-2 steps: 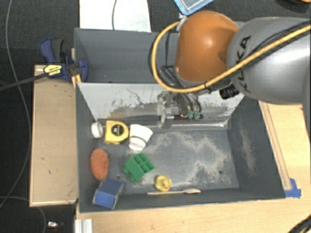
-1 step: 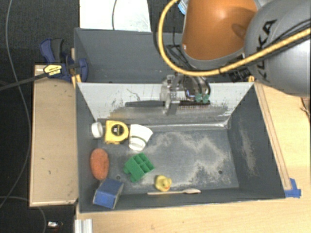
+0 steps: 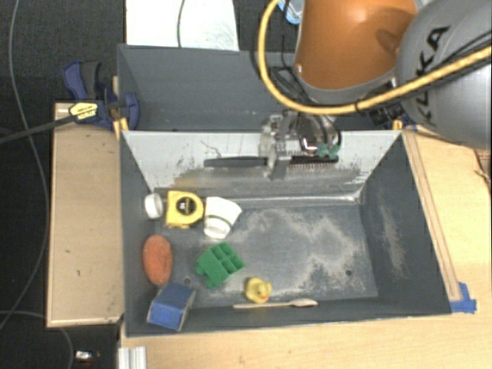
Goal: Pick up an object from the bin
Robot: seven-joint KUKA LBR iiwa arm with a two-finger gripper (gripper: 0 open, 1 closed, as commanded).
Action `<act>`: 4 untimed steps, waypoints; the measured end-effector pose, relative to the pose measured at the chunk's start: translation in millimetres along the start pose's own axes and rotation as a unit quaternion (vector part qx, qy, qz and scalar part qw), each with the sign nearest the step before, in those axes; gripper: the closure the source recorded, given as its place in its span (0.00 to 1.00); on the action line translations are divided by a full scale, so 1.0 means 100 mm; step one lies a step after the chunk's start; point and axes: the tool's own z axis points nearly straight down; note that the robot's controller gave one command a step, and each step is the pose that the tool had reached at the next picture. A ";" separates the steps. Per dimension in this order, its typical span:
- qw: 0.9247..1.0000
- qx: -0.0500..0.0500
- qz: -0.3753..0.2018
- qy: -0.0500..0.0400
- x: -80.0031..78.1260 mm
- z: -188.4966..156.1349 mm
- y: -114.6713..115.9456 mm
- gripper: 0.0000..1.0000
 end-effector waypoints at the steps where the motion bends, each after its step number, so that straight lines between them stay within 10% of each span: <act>1: 1.000 -0.002 -0.005 -0.005 0.06 -0.12 0.09 0.00; 4: 1.000 -0.001 -0.030 -0.007 0.00 -0.71 0.01 0.00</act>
Offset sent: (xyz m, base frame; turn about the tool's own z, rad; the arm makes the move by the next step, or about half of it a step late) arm -0.0003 -0.0119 0.0449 -0.0406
